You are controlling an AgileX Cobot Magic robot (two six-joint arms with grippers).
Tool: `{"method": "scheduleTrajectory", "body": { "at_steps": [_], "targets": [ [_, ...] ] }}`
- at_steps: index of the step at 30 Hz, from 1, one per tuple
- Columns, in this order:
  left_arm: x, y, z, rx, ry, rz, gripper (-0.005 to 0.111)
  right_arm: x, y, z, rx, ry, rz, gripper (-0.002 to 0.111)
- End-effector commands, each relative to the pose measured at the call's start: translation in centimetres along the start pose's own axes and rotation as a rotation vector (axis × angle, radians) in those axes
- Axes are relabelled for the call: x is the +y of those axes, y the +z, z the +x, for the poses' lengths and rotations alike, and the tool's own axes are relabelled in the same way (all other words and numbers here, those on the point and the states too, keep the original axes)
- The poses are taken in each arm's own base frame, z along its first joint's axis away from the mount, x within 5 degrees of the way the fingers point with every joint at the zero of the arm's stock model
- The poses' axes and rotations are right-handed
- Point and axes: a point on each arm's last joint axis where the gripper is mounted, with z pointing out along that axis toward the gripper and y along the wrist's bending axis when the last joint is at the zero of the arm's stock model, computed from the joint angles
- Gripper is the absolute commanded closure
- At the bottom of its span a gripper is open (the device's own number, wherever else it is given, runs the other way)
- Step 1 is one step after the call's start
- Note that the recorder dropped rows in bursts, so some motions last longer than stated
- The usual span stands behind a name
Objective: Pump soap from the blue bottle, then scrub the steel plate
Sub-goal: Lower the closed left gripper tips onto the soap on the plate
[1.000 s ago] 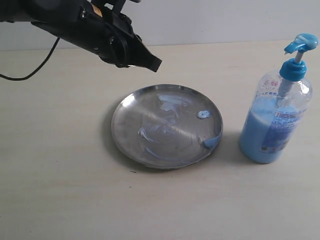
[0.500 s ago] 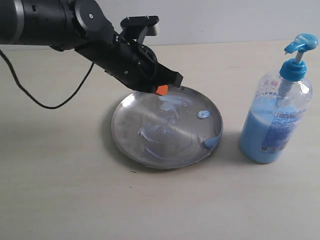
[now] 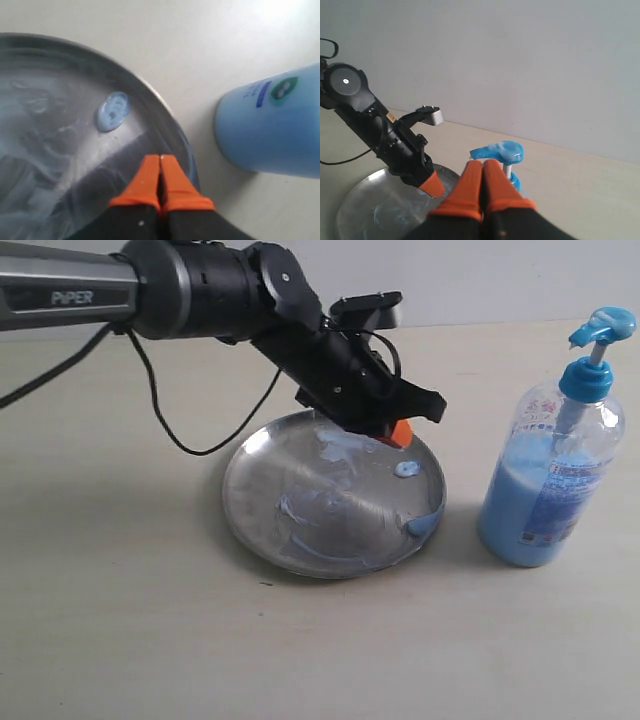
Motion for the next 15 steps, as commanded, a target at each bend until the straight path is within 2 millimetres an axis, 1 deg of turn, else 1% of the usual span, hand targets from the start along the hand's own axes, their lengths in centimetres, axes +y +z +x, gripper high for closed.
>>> {"method": "scheduleTrajectory", "body": {
  "at_steps": [1, 4, 8, 15],
  "targets": [
    [-0.8, 1.8, -0.6, 0.003, 0.02, 0.023, 0.107, 0.1, -0.1, 0.2, -0.002, 0.011, -0.005, 0.108],
    [-0.6, 3.2, -0.5, 0.028, 0.021, 0.032, 0.107, 0.1, -0.1, 0.2, -0.002, 0.011, -0.005, 0.108],
    [-0.2, 4.6, -0.4, 0.044, 0.017, 0.034, 0.107, 0.1, -0.1, 0.2, -0.002, 0.011, -0.005, 0.108],
    [0.6, 6.2, -0.4, 0.039, 0.026, 0.014, 0.107, 0.1, -0.1, 0.2, -0.002, 0.011, -0.005, 0.108]
  ]
}}
